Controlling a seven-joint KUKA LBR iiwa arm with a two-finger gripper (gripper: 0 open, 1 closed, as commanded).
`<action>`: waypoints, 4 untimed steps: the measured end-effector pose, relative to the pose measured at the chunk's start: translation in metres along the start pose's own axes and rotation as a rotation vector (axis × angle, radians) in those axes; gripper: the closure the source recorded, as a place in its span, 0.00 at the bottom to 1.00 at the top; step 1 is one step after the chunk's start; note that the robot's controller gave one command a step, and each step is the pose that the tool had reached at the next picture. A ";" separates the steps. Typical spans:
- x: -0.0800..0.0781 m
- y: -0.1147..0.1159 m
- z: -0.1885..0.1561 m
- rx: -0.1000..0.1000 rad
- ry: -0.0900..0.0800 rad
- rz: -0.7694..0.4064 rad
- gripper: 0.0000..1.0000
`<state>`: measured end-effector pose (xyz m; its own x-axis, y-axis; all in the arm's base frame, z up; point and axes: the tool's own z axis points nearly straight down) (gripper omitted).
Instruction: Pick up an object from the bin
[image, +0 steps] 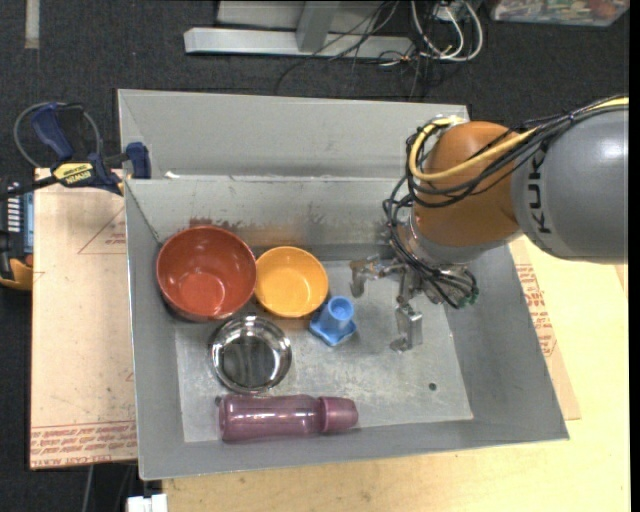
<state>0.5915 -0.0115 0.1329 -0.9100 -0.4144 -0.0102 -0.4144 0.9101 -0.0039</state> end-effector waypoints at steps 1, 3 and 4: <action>-0.025 0.028 0.034 -0.008 0.005 -0.214 0.00; -0.027 0.035 0.059 -0.002 -0.007 -0.471 1.00; -0.027 0.035 0.059 -0.002 -0.008 -0.471 1.00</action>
Offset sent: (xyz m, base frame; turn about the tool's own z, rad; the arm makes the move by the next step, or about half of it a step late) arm 0.0139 0.0336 -0.0629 -0.3912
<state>0.6019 0.0320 0.0739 -0.6226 -0.7824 -0.0153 -0.7824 0.6228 -0.0079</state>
